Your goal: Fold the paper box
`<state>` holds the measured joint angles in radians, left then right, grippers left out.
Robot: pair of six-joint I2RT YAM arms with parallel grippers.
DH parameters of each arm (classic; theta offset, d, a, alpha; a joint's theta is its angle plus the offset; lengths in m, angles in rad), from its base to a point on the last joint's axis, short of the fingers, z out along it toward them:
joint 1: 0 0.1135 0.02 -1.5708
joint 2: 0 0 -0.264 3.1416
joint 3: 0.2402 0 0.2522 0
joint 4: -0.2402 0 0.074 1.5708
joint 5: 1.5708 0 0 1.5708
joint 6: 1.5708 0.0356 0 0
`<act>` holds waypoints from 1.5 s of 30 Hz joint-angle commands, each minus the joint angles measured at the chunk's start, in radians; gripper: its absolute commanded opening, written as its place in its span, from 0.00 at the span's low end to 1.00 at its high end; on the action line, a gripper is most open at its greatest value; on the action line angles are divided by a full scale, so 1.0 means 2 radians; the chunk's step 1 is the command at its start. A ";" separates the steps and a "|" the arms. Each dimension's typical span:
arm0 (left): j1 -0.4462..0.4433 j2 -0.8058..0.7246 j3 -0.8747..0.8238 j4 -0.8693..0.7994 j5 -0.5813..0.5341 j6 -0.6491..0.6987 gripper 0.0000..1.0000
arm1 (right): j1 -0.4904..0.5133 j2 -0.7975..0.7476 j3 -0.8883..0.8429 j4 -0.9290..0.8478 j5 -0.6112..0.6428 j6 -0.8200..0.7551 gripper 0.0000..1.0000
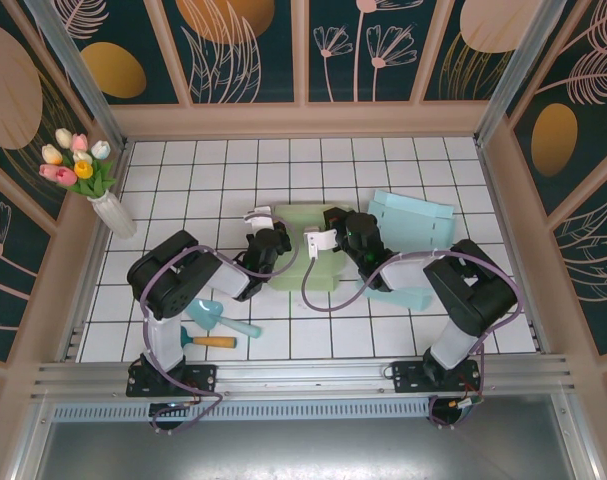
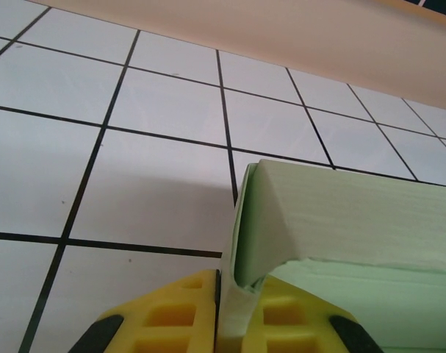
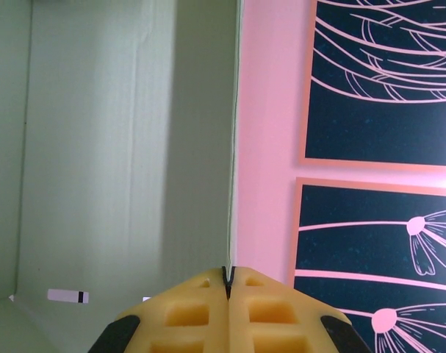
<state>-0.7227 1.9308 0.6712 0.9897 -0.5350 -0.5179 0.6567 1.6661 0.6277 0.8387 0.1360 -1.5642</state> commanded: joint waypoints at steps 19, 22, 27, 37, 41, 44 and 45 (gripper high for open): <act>0.022 0.040 -0.020 0.031 -0.015 0.057 0.30 | 0.002 -0.006 -0.007 -0.058 0.001 0.032 0.00; 0.022 0.051 -0.003 0.014 -0.030 0.055 0.26 | 0.001 -0.005 -0.008 -0.058 0.004 0.033 0.00; 0.022 0.055 0.007 -0.023 -0.095 0.027 0.09 | 0.002 -0.008 -0.009 -0.058 0.009 0.034 0.00; 0.022 0.051 0.006 -0.040 -0.108 0.048 0.03 | 0.001 -0.006 -0.003 -0.059 0.018 0.039 0.00; 0.023 0.045 0.009 -0.033 -0.049 0.064 0.21 | 0.001 -0.004 -0.004 -0.060 0.020 0.040 0.00; 0.023 0.032 0.004 -0.027 -0.025 0.068 0.28 | 0.001 -0.002 -0.001 -0.062 0.021 0.042 0.00; 0.023 0.026 0.000 -0.024 -0.019 0.068 0.29 | 0.001 -0.001 0.000 -0.064 0.021 0.042 0.00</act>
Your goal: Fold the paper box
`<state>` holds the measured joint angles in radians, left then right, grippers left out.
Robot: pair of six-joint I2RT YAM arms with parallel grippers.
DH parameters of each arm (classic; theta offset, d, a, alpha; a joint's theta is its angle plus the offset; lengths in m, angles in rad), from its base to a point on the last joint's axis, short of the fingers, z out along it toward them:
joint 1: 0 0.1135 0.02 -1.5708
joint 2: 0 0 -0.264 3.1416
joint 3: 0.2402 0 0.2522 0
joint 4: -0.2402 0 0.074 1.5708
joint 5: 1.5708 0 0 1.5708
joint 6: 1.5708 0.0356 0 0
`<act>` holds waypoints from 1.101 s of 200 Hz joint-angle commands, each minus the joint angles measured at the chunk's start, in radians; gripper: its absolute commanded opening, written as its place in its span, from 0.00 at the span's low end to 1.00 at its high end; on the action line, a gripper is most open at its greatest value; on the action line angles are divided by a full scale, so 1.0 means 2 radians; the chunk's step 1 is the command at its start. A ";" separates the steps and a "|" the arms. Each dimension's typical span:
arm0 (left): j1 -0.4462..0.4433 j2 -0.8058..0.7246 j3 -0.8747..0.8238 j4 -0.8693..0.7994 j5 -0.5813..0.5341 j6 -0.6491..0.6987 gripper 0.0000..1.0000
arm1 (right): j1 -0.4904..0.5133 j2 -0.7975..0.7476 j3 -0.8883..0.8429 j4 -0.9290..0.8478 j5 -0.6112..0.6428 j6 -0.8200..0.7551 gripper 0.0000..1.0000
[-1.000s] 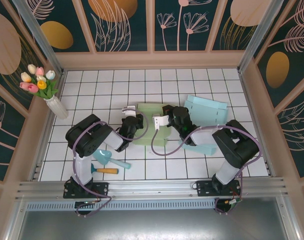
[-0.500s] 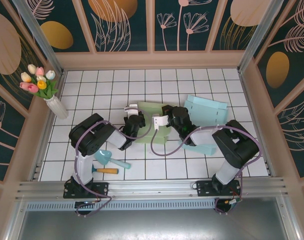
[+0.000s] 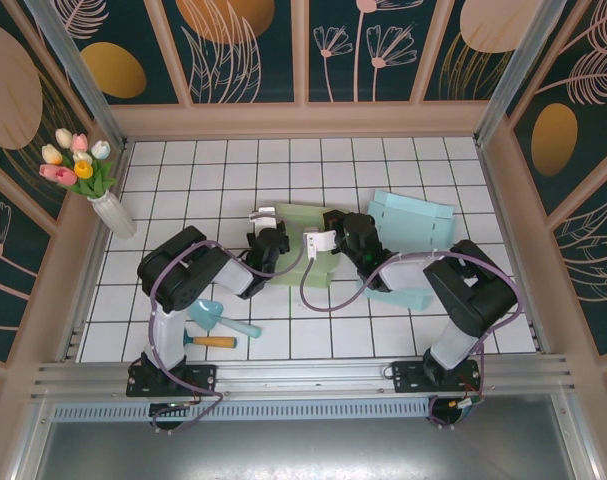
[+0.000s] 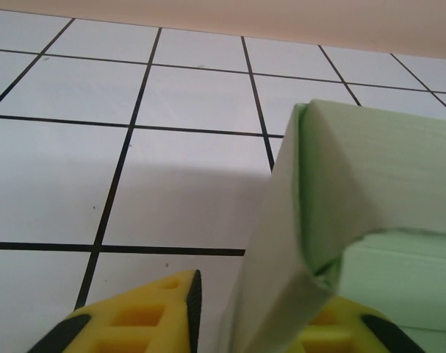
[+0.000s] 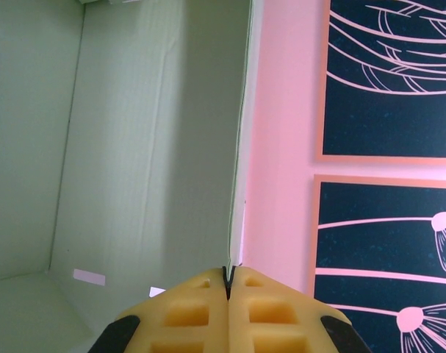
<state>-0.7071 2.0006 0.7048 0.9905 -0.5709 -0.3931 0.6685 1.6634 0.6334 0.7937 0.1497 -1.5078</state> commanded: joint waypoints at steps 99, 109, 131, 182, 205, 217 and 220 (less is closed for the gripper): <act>0.015 -0.003 0.013 -0.014 0.002 0.039 0.35 | -0.004 -0.002 -0.007 -0.048 0.003 0.017 0.00; 0.015 -0.002 0.020 -0.024 -0.005 0.039 0.31 | -0.004 -0.002 -0.007 -0.047 0.003 0.017 0.00; 0.015 0.001 0.024 -0.031 -0.012 0.040 0.19 | -0.004 -0.004 -0.007 -0.045 0.001 0.023 0.00; 0.015 -0.005 -0.005 0.009 0.012 0.066 0.11 | -0.006 -0.015 0.011 -0.078 -0.019 0.062 0.03; 0.015 -0.005 -0.011 0.019 0.023 0.075 0.11 | -0.007 -0.026 0.010 -0.075 -0.023 0.083 0.09; 0.015 -0.005 -0.016 0.026 0.026 0.080 0.10 | -0.007 -0.035 0.009 -0.075 -0.027 0.100 0.11; 0.015 -0.006 -0.016 0.026 0.027 0.081 0.10 | -0.007 -0.039 0.009 -0.075 -0.028 0.104 0.11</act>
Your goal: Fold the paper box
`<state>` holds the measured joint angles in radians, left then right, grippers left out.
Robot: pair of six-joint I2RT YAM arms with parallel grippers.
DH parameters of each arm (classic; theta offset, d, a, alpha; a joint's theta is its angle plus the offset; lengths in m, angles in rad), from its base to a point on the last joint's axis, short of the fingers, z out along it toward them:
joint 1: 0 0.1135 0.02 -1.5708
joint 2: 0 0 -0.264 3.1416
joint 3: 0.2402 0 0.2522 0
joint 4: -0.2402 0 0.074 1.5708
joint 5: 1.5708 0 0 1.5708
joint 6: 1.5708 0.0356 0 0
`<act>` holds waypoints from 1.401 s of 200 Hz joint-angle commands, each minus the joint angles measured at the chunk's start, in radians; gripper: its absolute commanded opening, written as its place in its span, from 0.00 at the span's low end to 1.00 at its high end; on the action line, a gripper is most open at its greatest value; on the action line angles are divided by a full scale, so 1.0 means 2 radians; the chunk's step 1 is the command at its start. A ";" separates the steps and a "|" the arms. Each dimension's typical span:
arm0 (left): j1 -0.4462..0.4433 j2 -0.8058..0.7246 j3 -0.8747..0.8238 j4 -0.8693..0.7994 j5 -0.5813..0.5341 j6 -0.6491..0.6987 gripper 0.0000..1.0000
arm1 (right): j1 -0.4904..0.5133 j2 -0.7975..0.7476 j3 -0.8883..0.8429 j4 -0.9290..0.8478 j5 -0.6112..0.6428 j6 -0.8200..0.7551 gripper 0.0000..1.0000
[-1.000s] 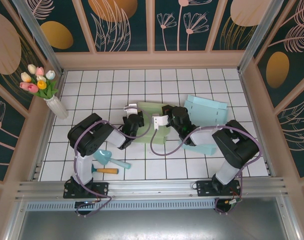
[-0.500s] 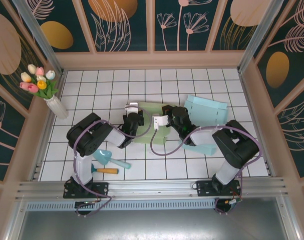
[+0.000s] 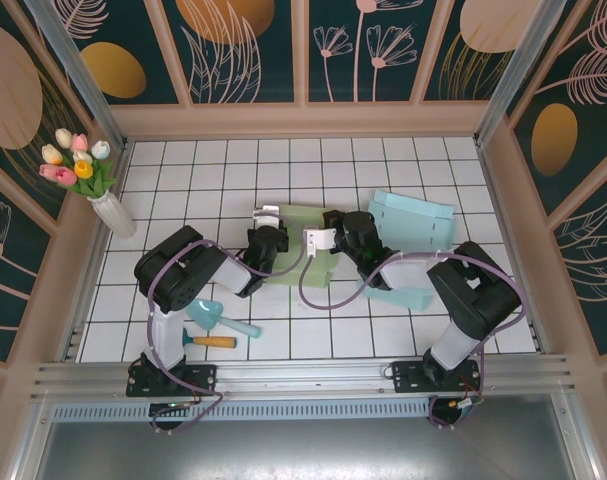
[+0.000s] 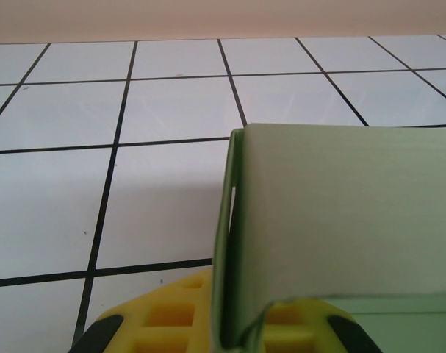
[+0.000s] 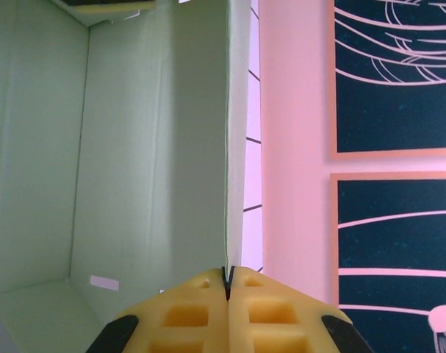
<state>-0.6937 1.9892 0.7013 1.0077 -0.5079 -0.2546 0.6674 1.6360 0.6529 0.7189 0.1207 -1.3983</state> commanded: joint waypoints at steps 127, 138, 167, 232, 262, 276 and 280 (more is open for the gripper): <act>0.008 0.005 -0.014 0.030 -0.019 0.030 0.10 | 0.004 -0.189 0.010 -0.088 0.098 0.618 0.40; 0.008 0.006 -0.015 0.032 -0.018 0.031 0.10 | 0.002 -0.178 0.036 -0.154 0.114 0.707 0.40; 0.008 0.008 -0.013 0.035 -0.018 0.034 0.10 | 0.001 -0.139 0.067 -0.204 0.065 0.829 0.43; 0.008 0.010 -0.016 0.045 -0.015 0.038 0.11 | -0.021 -0.083 0.094 -0.170 -0.028 0.944 0.54; 0.008 0.010 -0.015 0.044 -0.015 0.037 0.11 | -0.042 -0.072 0.078 -0.149 -0.062 0.977 0.55; 0.008 0.010 -0.016 0.044 -0.015 0.038 0.11 | -0.047 -0.067 0.072 -0.139 -0.080 0.984 0.55; 0.008 0.010 -0.015 0.045 -0.015 0.038 0.11 | -0.048 -0.064 0.071 -0.139 -0.082 0.984 0.55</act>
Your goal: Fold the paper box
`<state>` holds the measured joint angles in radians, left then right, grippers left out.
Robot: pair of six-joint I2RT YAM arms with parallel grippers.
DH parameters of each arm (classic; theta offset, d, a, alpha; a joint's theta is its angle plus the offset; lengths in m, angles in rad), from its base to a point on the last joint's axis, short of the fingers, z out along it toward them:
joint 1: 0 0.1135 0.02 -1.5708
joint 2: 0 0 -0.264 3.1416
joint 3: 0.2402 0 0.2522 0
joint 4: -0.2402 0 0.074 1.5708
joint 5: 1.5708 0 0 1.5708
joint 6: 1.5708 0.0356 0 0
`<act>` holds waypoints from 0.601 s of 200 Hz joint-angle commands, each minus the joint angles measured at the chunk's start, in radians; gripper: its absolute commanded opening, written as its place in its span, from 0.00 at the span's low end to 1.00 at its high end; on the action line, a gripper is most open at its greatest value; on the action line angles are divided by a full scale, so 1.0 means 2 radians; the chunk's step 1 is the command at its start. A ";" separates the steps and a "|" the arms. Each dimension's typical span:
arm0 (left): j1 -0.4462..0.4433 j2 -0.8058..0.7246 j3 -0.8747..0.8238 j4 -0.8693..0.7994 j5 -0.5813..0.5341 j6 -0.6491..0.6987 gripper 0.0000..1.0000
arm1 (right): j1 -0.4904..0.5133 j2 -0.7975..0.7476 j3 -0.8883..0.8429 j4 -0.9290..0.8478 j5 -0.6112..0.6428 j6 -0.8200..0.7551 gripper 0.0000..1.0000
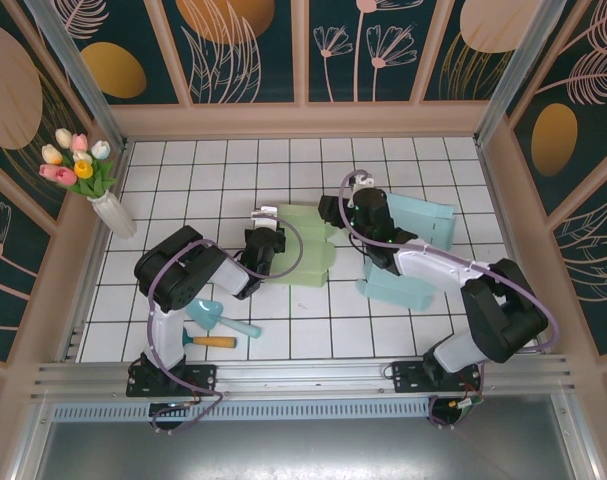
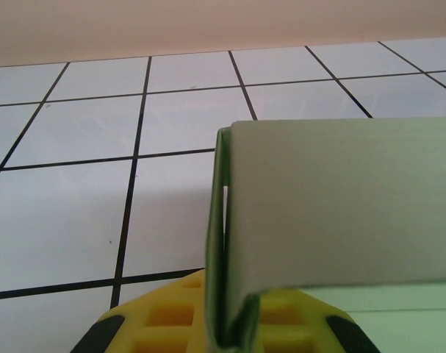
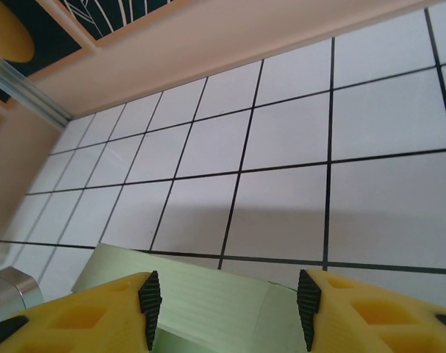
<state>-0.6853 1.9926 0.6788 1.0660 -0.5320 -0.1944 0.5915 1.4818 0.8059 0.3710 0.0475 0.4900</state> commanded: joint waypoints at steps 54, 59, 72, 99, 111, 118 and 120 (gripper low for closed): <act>0.004 0.009 -0.005 0.016 -0.003 0.007 0.11 | -0.007 0.035 -0.012 0.045 -0.059 0.052 0.54; 0.004 0.009 -0.005 0.016 -0.003 0.007 0.10 | -0.005 0.037 -0.014 0.046 -0.057 0.054 0.54; 0.004 0.009 -0.005 0.015 -0.003 0.007 0.11 | -0.001 0.042 -0.016 0.047 -0.050 0.056 0.54; 0.004 0.009 -0.003 0.014 -0.002 0.007 0.11 | 0.008 0.055 -0.020 0.053 -0.048 0.063 0.54; 0.004 0.009 -0.004 0.015 -0.003 0.007 0.11 | 0.013 0.061 -0.019 0.054 -0.049 0.066 0.54; 0.004 0.009 -0.003 0.013 -0.003 0.007 0.11 | 0.015 0.064 -0.019 0.055 -0.048 0.066 0.54; 0.004 0.009 -0.003 0.013 -0.003 0.007 0.11 | 0.017 0.065 -0.019 0.056 -0.049 0.066 0.54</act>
<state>-0.6853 1.9926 0.6788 1.0664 -0.5320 -0.1905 0.6010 1.5864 0.7822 0.4301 -0.0467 0.5938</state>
